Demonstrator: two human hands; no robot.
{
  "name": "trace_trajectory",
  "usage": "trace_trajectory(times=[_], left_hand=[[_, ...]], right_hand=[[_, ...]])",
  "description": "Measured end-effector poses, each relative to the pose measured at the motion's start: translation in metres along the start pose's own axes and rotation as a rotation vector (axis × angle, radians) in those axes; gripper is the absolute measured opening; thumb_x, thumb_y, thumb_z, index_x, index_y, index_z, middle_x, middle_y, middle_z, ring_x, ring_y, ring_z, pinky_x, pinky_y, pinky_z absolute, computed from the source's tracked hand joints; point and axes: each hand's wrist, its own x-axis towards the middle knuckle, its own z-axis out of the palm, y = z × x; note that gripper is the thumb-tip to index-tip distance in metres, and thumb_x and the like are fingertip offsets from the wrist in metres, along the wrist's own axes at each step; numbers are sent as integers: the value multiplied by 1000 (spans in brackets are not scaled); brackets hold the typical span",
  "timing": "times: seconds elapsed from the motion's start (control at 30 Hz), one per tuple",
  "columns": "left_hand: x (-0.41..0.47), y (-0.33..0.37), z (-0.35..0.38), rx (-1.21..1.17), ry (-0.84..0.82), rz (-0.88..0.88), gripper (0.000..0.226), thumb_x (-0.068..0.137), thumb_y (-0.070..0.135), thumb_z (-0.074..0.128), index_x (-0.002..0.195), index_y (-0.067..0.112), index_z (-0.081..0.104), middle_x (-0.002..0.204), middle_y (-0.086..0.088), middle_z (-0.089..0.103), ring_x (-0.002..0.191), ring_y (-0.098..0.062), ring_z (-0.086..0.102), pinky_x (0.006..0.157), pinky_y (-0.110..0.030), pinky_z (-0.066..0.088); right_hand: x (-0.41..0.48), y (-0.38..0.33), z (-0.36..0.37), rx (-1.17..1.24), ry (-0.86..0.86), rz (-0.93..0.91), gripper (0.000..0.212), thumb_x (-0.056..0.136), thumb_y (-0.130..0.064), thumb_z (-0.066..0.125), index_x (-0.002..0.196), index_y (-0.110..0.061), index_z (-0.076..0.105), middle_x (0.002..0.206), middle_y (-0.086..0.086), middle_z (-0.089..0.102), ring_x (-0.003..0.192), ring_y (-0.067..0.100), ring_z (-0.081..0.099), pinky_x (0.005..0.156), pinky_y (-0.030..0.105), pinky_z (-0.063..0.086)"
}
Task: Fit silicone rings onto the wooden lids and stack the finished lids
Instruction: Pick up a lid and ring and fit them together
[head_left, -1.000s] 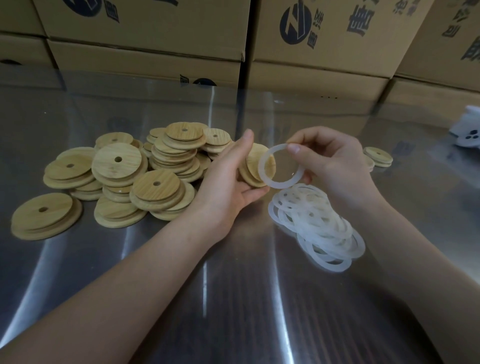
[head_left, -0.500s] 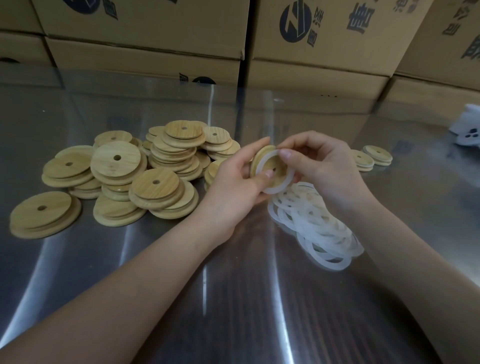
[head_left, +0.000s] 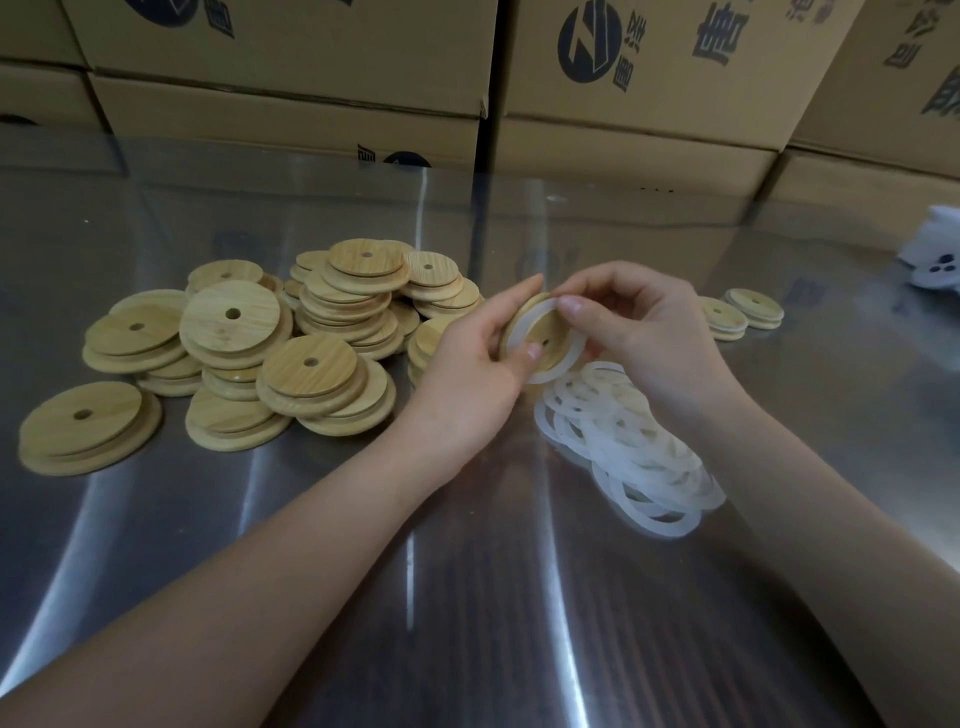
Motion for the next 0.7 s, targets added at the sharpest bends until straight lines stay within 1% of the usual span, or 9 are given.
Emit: trace_trajectory(times=[0.13, 0.2, 0.27, 0.33, 0.37, 0.43, 0.5, 0.63, 0.7], left_hand=[[-1, -2, 1, 158, 57, 130, 52, 94, -4, 54, 138, 22, 50, 126, -1, 64, 119, -13, 59, 105, -41, 47], [-2, -3, 0, 238, 95, 215, 48, 92, -3, 57, 130, 25, 53, 118, 3, 67, 111, -11, 63, 98, -40, 51], [-1, -4, -2, 301, 122, 282, 40, 91, 0, 58, 120, 27, 54, 107, 10, 67, 102, -5, 64, 88, -34, 53], [0, -5, -4, 359, 139, 337, 33, 90, 2, 59, 114, 25, 54, 102, 14, 65, 97, -2, 63, 79, -26, 52], [0, -5, -4, 372, 144, 355, 31, 90, 2, 59, 112, 24, 54, 101, 14, 64, 96, -2, 63, 78, -27, 52], [0, -5, -5, 374, 145, 374, 29, 90, 3, 58, 110, 24, 55, 101, 15, 64, 97, -2, 63, 81, -32, 54], [1, -6, -5, 375, 150, 390, 26, 91, 5, 59, 109, 23, 56, 100, 15, 64, 97, -3, 63, 82, -34, 54], [1, -5, -5, 353, 183, 418, 11, 93, 14, 60, 103, 19, 59, 95, 14, 63, 95, -3, 62, 80, -27, 52], [2, -5, -5, 351, 194, 431, 6, 94, 14, 60, 100, 16, 59, 92, 13, 61, 93, -2, 60, 79, -23, 50]], right_hand=[[0, -1, 0, 4, 8, -2, 17, 85, -14, 69, 80, -30, 74, 79, -5, 71, 76, 13, 64, 61, 26, 52], [1, -1, 0, 7, 15, 6, 17, 85, -16, 69, 79, -31, 74, 77, -6, 71, 73, 12, 62, 59, 25, 52], [1, -1, 0, 17, 24, 16, 16, 83, -18, 69, 77, -31, 74, 76, -6, 70, 71, 13, 62, 58, 24, 51], [1, -1, 0, 24, 32, 20, 15, 82, -19, 69, 76, -31, 74, 75, -5, 70, 70, 14, 62, 58, 23, 51], [1, -1, 0, 27, 34, 19, 15, 82, -19, 69, 75, -31, 73, 75, -5, 70, 69, 13, 62, 57, 22, 50], [1, -1, 0, 31, 33, 17, 16, 82, -18, 69, 74, -31, 73, 74, -5, 70, 69, 11, 63, 57, 21, 50], [1, -1, 0, 30, 26, 13, 17, 83, -17, 69, 75, -31, 72, 74, -5, 70, 70, 11, 64, 57, 21, 50], [-1, -1, 3, 8, 9, -30, 17, 84, -15, 69, 76, -31, 71, 73, -7, 68, 70, 9, 63, 59, 22, 51], [-2, -1, 4, -14, -2, -62, 18, 85, -14, 68, 77, -31, 69, 74, -8, 68, 71, 8, 63, 60, 23, 51]])
